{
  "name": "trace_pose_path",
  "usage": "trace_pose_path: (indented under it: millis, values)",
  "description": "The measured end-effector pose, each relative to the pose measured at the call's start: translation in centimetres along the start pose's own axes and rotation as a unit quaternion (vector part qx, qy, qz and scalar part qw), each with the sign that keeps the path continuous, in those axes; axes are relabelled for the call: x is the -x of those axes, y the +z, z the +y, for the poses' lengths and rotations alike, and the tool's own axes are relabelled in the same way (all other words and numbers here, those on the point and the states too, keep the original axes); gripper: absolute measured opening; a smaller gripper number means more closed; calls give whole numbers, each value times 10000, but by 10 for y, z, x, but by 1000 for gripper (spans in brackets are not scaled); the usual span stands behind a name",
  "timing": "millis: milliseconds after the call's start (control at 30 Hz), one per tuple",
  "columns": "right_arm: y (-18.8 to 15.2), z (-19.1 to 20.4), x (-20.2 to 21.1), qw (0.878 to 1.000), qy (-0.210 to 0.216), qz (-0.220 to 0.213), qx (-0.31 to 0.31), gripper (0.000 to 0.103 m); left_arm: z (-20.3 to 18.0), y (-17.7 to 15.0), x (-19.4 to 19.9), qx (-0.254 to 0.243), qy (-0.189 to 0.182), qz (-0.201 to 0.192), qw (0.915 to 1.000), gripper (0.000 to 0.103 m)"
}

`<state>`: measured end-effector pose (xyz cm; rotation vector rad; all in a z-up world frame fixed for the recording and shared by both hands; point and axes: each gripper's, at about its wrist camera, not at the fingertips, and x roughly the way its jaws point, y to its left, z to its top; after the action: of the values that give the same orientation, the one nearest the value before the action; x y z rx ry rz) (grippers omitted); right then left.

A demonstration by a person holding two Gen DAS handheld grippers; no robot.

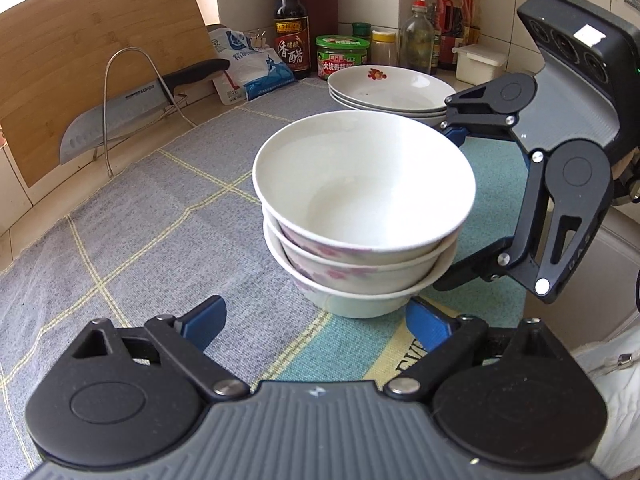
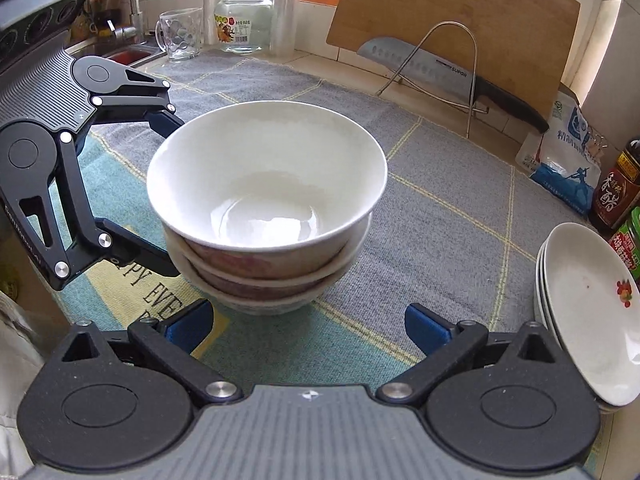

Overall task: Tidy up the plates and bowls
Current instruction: 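Grip the bowl stack with the left tool while the right tool grips it too, then carry the bowl stack with both tools onto the flowered plate stack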

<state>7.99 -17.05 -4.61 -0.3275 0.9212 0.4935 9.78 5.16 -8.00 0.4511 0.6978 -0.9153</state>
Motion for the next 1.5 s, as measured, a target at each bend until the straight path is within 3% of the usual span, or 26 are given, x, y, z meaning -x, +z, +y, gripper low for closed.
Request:
trace_pose_path:
  millis: [300, 533, 967, 1100, 1500]
  values:
    - [7, -5, -10, 9920, 606, -152, 1098, 103, -3, 10, -15, -462, -147, 330, 9983, 96]
    - [18, -14, -12, 9839, 1157, -146, 1352, 103, 2, 19, -21, -918, -682, 380, 9927, 91]
    - [23, -25, -18, 9762, 1806, 144, 1188, 94, 21, 28, -33, -1225, -1575, 434, 9789, 85]
    - [24, -27, -17, 9745, 1936, 194, 1121, 88, 24, 30, -34, -1249, -1674, 451, 9769, 85]
    - [25, -28, -18, 9739, 1971, 243, 1100, 88, 27, 35, -35, -1265, -1770, 491, 9748, 85]
